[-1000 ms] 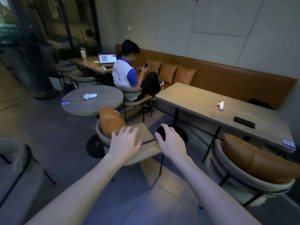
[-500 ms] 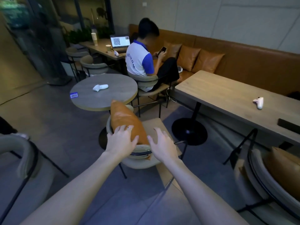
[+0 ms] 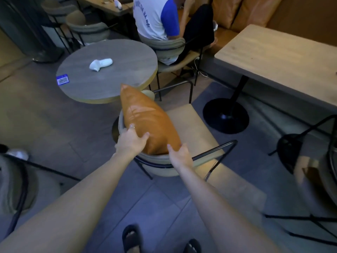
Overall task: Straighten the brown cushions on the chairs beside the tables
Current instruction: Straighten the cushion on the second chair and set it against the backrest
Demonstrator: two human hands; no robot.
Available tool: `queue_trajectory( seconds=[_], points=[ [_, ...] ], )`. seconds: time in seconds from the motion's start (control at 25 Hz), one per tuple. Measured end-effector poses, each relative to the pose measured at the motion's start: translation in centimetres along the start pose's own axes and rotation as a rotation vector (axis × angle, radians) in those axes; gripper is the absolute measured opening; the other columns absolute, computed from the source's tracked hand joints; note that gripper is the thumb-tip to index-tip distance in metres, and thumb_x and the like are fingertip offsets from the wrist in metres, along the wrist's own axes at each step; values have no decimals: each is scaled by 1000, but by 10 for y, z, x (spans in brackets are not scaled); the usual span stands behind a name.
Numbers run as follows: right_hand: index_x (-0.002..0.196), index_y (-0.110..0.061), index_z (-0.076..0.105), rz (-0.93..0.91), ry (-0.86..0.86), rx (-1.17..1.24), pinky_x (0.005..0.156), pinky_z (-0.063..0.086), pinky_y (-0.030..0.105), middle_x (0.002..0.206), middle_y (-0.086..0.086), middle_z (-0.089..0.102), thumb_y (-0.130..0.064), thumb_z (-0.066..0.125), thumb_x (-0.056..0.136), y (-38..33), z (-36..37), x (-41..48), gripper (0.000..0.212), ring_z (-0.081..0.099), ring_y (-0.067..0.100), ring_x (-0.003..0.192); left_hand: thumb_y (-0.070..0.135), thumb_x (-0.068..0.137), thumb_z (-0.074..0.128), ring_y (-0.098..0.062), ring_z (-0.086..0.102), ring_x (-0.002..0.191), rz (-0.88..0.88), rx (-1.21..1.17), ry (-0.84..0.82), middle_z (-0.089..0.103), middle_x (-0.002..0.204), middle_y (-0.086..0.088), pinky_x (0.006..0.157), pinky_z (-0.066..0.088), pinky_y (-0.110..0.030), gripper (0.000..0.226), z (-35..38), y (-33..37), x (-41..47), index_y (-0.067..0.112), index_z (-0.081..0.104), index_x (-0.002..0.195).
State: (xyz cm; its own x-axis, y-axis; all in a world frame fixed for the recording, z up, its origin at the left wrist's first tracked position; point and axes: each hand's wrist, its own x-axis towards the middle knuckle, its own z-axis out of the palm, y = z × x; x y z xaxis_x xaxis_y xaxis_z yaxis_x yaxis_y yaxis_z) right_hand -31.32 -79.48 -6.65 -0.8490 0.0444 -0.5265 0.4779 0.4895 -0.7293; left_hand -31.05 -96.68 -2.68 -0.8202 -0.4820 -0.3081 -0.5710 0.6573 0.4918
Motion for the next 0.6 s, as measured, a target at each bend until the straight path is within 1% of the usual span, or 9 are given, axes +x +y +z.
queue_trajectory(
  seconds=[0.08, 0.12, 0.2, 0.28, 0.32, 0.4, 0.48, 0.56, 0.6],
  points=[
    [144, -10, 39, 161, 53, 104, 97, 45, 40, 145, 17, 46, -46, 62, 94, 2, 25, 14, 66, 55, 39, 124, 70, 78, 56, -39, 53, 122, -57, -46, -39, 53, 136, -12, 100, 46, -55, 83, -1, -12, 28, 18, 40, 139],
    [143, -8, 37, 223, 98, 130, 92, 45, 38, 146, 19, 40, -43, 62, 94, 2, 33, 20, 65, 54, 41, 122, 67, 80, 60, -39, 52, 124, -83, -78, -58, 50, 139, -12, 101, 45, -52, 83, -2, -16, 39, 18, 37, 143],
    [139, -8, 36, 334, 230, 204, 80, 40, 36, 145, 19, 34, -34, 63, 95, -3, 48, 28, 58, 56, 42, 115, 64, 78, 69, -38, 51, 126, -107, -173, -112, 46, 145, -13, 103, 45, -48, 93, -4, -25, 66, 20, 31, 149],
    [140, -10, 32, 431, 359, 270, 76, 39, 37, 145, 19, 31, -23, 63, 94, -9, 57, 32, 57, 57, 44, 111, 65, 71, 75, -36, 49, 129, -125, -285, -157, 42, 149, -13, 107, 43, -48, 106, -4, -32, 92, 23, 24, 154],
    [144, -9, 29, 471, 418, 301, 78, 41, 39, 146, 19, 29, -18, 61, 93, -11, 61, 35, 61, 57, 45, 111, 66, 67, 77, -34, 47, 132, -137, -341, -178, 40, 152, -12, 109, 41, -48, 112, -4, -35, 104, 27, 21, 155],
    [150, -6, 23, 548, 469, 356, 89, 46, 43, 149, 20, 26, -15, 59, 94, -12, 65, 42, 68, 54, 46, 116, 72, 57, 79, -32, 40, 138, -170, -448, -234, 35, 156, -10, 114, 36, -49, 126, -1, -40, 122, 34, 12, 156],
    [151, -3, 22, 650, 425, 382, 98, 45, 43, 151, 21, 26, -23, 60, 96, -11, 66, 47, 70, 49, 44, 123, 77, 49, 79, -30, 34, 142, -189, -507, -258, 31, 159, -8, 117, 31, -49, 136, 1, -43, 133, 39, 6, 156],
    [151, -1, 23, 712, 373, 363, 103, 40, 43, 151, 22, 28, -33, 58, 98, -7, 68, 55, 71, 43, 41, 131, 78, 49, 80, -31, 31, 144, -199, -521, -253, 29, 160, -8, 118, 30, -50, 138, 6, -45, 146, 40, 2, 156],
    [149, -2, 24, 709, 368, 343, 104, 40, 43, 151, 23, 31, -36, 58, 96, -5, 69, 59, 72, 42, 41, 132, 77, 51, 80, -32, 31, 143, -218, -523, -248, 27, 161, -10, 117, 30, -50, 138, 9, -45, 151, 38, 1, 157]
  ],
)
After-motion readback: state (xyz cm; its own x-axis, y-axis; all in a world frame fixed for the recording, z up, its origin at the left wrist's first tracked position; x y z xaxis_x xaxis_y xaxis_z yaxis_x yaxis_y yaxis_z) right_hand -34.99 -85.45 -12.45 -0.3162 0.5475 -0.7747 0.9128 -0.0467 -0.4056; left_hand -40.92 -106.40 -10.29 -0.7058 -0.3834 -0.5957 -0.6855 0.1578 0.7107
